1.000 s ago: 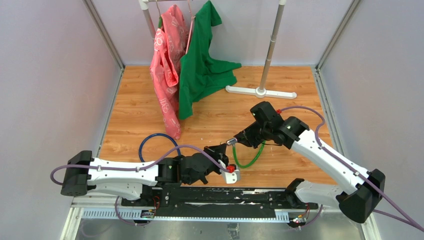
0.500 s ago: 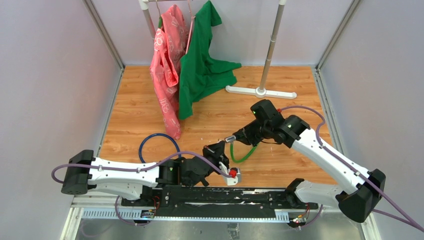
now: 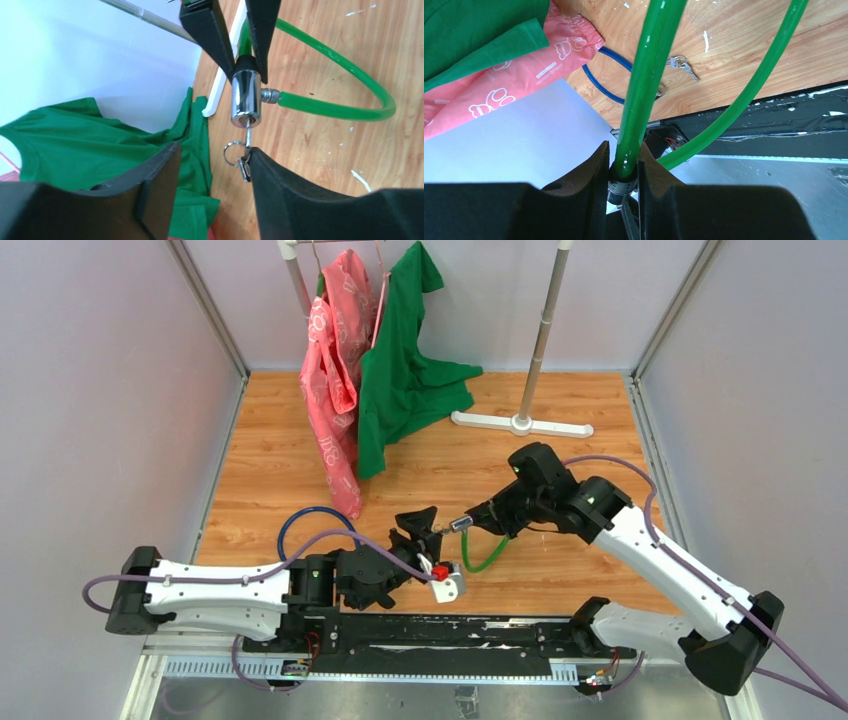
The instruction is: Unlock with the key
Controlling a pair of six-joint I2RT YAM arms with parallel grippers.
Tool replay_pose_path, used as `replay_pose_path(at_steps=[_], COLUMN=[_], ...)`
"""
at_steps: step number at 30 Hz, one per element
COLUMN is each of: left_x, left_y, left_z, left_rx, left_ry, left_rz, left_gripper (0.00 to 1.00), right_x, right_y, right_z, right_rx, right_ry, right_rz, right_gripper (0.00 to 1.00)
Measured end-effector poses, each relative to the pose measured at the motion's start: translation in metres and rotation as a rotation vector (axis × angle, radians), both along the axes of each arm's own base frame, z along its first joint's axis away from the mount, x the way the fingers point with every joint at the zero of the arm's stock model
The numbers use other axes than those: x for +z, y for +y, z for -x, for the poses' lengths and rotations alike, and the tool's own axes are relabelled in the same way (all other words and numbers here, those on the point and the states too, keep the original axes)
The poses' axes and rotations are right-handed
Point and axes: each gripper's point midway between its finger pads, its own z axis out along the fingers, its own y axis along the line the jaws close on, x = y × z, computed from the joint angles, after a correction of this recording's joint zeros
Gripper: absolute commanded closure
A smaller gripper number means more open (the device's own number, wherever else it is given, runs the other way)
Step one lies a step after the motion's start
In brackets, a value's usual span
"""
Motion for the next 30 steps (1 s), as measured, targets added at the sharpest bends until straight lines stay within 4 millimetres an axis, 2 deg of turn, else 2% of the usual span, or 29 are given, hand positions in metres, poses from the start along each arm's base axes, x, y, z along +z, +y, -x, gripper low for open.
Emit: replay_pose_path(at_steps=[4, 11, 18, 23, 30], left_x=[0.010, 0.049, 0.077, 0.090, 0.082], left_y=[0.006, 0.020, 0.031, 0.020, -0.007], left_z=[0.007, 0.014, -0.001, -0.011, -0.018], left_rx=[-0.030, -0.058, 0.027, 0.086, 0.059], left_ry=[0.064, 0.219, 0.472, 0.686, 1.038], left_rz=[0.046, 0.244, 0.463, 0.601, 0.695], left_gripper=[0.28, 0.26, 0.28, 0.28, 0.30], right_x=[-0.002, -0.010, -0.011, -0.011, -0.009], right_y=[-0.004, -0.011, -0.016, -0.020, -0.028], right_z=[0.004, 0.008, 0.009, 0.005, -0.004], right_rx=[0.002, 0.012, 0.011, 0.015, 0.032], right_ry=[0.003, 0.005, -0.020, -0.057, -0.140], right_rz=[0.007, 0.047, 0.061, 0.086, 0.149], right_gripper=[1.00, 1.00, 1.00, 1.00, 1.00])
